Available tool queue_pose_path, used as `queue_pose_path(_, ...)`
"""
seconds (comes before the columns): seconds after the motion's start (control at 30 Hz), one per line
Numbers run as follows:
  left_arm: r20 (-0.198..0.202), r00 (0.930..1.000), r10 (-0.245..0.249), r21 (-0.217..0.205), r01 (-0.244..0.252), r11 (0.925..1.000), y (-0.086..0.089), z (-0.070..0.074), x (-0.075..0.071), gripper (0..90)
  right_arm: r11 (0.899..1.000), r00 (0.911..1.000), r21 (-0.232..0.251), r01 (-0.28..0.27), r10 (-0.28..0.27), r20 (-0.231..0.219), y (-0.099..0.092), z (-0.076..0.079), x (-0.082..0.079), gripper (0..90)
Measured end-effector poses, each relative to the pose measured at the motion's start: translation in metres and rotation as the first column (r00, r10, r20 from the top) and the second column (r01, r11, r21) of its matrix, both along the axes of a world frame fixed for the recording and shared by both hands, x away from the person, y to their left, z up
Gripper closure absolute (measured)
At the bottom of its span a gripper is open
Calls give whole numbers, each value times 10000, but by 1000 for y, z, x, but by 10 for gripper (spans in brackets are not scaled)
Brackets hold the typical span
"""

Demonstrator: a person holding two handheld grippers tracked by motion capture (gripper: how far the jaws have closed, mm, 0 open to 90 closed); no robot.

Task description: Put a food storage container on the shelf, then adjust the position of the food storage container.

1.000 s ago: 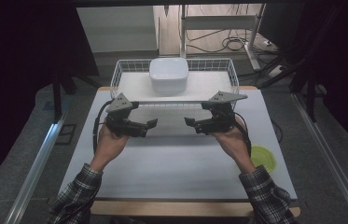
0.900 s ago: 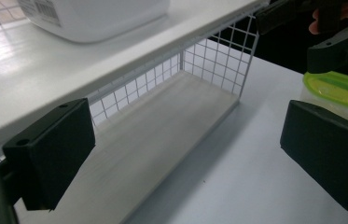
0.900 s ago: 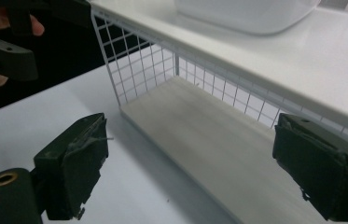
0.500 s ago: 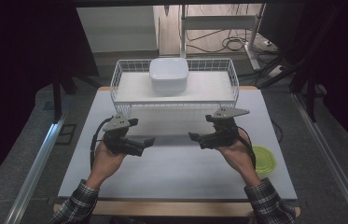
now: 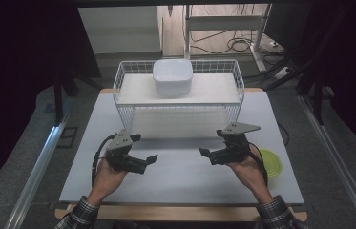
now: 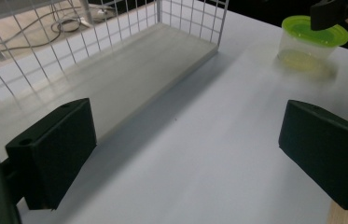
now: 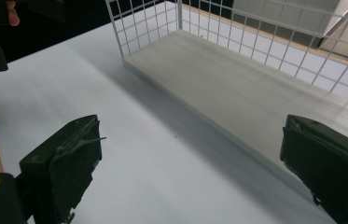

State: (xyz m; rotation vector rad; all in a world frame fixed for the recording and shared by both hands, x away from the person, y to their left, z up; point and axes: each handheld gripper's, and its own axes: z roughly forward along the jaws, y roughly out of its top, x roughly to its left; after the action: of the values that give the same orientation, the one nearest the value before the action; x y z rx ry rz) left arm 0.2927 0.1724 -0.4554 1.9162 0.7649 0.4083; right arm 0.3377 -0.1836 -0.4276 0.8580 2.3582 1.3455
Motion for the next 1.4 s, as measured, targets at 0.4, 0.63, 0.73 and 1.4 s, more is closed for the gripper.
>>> queue_pose_path(0.4,-312,9995,90,37,-89,10000,4,-22,-19,49,9989,9991,-161,433,-434,-11,-16,-19,-22,43)
queue_pose_path(0.63,-89,9996,279,376,-275,9989,7,-32,-32,43,9972,9979,-385,643,-645,-30,-22,-29,-33,37)
queue_pose_path(0.73,-66,9992,392,747,-386,9965,9,-38,-35,41,9950,9975,-711,701,-709,-77,-25,-36,-36,34)
queue_pose_path(1.4,-102,9981,606,950,-593,9937,12,-44,-34,40,9657,9713,-1427,2169,-2281,-673,-59,-34,-44,363)
